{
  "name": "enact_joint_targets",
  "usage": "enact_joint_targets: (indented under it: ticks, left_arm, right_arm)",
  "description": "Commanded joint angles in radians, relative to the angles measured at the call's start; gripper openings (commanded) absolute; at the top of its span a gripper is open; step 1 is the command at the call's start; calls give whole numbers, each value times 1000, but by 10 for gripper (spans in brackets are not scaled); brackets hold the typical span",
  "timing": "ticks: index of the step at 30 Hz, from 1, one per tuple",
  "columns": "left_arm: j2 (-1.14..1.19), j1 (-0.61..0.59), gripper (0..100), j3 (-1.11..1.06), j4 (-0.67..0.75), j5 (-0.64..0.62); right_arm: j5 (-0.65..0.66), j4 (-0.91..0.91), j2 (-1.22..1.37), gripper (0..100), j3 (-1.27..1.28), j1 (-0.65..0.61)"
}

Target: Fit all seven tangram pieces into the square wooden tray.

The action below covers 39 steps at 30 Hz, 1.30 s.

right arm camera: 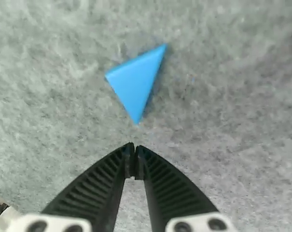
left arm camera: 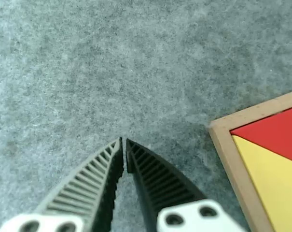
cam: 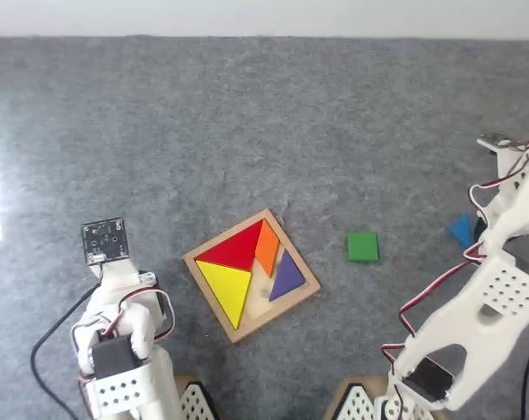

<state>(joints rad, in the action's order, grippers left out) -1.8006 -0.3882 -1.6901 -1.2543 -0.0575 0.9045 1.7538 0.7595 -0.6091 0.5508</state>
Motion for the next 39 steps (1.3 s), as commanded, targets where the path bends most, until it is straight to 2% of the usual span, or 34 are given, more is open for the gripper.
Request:
enact_joint_targets:
  ticks: [1,22,35,39]
  left_arm:
    - [-17,-3,13,7,-8,5]
    - [-17,-3,13,7,-8,5]
    - [-17,-3,13,7,-8,5]
    - [-17,-3,13,7,-8,5]
  right_arm:
    - [5,36,-21,20,-11,-22]
    - [-17,36,-21,20,-11,-51]
    - [-104,38,-79,20,-11,-219]
    - [-175,35,-143,22,-11,-289]
